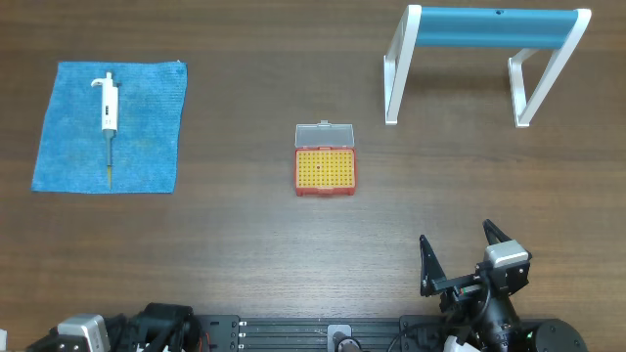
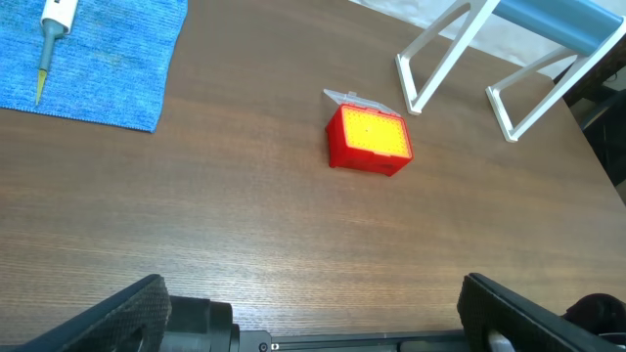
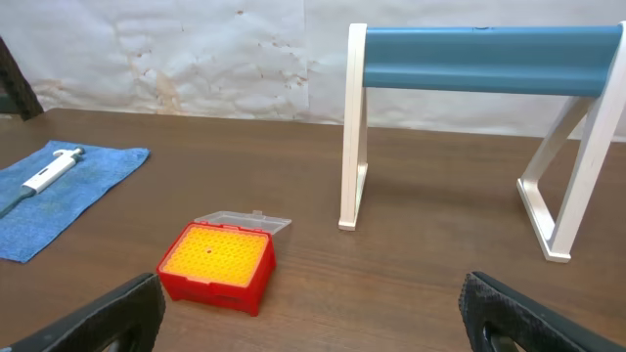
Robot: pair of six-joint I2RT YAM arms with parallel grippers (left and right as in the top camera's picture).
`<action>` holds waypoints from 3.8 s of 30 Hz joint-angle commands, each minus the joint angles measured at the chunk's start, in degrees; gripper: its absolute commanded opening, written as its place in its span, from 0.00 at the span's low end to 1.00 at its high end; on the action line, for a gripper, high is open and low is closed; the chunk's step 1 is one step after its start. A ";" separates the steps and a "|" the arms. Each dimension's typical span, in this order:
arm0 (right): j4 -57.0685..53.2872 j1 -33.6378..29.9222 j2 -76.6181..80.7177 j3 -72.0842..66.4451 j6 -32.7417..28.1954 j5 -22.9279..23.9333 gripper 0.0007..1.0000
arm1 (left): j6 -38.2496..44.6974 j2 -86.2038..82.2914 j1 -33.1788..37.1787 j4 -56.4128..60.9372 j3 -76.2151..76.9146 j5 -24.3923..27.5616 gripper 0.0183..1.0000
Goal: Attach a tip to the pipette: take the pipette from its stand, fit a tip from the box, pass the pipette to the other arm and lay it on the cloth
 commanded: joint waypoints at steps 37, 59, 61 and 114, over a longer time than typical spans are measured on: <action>0.02 -0.35 0.37 0.50 0.48 -0.50 0.97 | 10.78 -12.11 1.33 88.63 -74.31 -11.37 1.00; -0.42 4.46 0.33 0.02 -7.74 24.22 0.97 | 10.78 -12.57 1.33 90.38 -75.14 -11.37 1.00; -1.11 11.89 0.33 -0.04 -8.76 27.23 0.97 | 10.78 -12.57 1.33 90.38 -75.14 -11.37 1.00; 52.72 31.65 -0.52 -40.74 3.96 49.64 0.97 | 10.78 -12.57 1.33 90.38 -75.14 -11.37 1.00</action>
